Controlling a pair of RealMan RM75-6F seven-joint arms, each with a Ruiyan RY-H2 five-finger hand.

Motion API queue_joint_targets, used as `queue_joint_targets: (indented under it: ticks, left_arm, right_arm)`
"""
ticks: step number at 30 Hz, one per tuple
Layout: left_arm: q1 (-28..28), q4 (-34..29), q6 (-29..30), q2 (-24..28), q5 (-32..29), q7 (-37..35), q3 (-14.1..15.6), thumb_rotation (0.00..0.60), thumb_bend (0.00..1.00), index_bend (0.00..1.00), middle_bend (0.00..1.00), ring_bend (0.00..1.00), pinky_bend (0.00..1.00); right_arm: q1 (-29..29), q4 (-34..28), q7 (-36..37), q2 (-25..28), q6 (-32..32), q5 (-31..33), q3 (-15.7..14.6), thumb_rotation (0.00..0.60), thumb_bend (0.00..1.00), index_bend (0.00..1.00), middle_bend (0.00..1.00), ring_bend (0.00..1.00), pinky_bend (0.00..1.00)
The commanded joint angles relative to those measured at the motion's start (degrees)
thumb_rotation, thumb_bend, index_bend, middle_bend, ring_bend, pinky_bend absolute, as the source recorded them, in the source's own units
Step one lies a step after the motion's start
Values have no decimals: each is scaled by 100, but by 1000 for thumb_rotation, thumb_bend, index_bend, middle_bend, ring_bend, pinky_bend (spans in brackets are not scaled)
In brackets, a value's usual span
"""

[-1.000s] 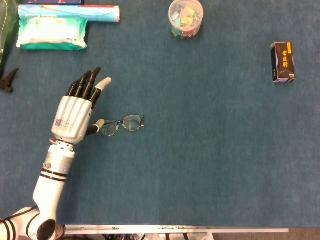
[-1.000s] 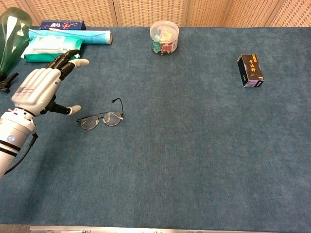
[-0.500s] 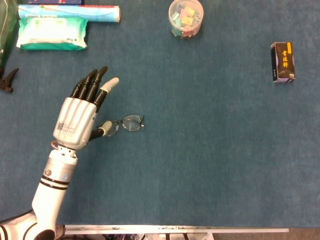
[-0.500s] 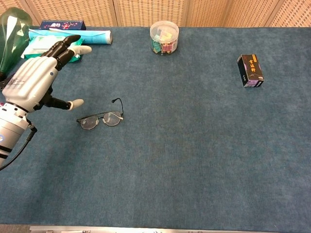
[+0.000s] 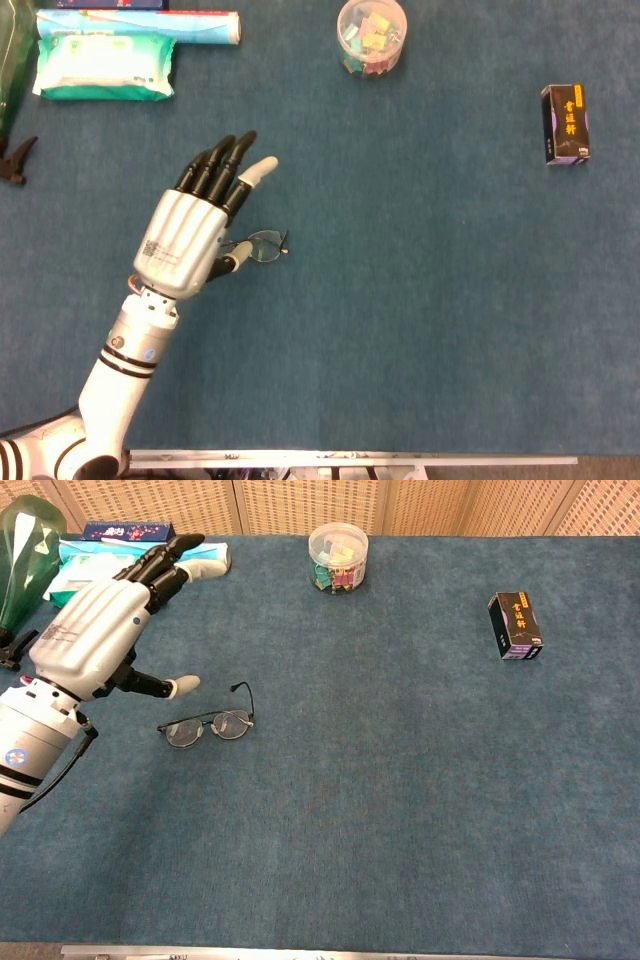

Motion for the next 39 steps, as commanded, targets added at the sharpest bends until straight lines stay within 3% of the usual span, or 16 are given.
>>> queue_joint_targets:
  ticks: [1, 12, 39]
  left_arm:
    - [-109, 99, -58, 34, 197, -114, 38, 600, 149, 138, 0, 1, 136]
    - [-371, 209, -204, 42, 534, -333, 61, 600, 149, 138, 0, 1, 136]
    - [-688, 189, -449, -440, 358, 130, -101, 600, 149, 138, 0, 1, 136]
  right_arm:
    - [2, 0, 3, 2, -2, 1, 2, 600, 174, 507, 470, 356, 600]
    - [10, 15, -26, -15, -40, -4, -22, 600, 174, 507, 470, 356, 600]
    - [8, 12, 31, 11, -40, 9, -15, 600, 175, 507, 470, 356, 600]
